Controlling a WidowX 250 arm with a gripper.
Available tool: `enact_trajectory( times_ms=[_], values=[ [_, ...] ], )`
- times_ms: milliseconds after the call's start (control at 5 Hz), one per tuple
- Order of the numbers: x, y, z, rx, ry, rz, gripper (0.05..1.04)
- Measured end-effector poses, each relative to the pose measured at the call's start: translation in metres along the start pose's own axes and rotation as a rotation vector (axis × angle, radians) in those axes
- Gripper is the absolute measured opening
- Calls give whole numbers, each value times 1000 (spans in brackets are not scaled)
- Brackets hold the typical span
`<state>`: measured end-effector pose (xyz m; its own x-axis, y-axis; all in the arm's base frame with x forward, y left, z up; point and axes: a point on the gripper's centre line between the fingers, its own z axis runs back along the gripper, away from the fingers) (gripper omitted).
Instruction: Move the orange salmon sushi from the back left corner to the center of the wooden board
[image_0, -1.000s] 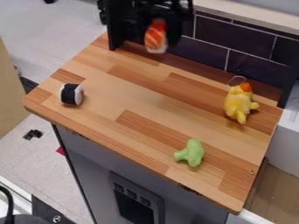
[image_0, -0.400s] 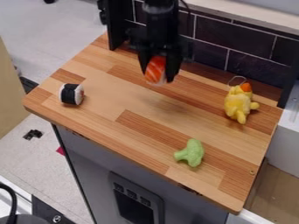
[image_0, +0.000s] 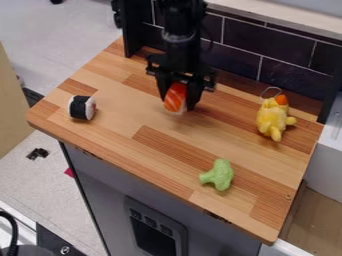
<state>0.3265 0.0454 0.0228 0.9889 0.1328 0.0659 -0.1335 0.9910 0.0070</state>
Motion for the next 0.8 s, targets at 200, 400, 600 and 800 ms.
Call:
enact_trajectory(
  times_ms=[200,400,600,800],
  values=[
    [-1,7,-11,-8,3,11,609],
    [-8,10,-19,-13,29,24,900],
    [-13,10,-18,-36,63,7,1001],
    [-14,6,-11,-76,94,23,1001]
  ],
)
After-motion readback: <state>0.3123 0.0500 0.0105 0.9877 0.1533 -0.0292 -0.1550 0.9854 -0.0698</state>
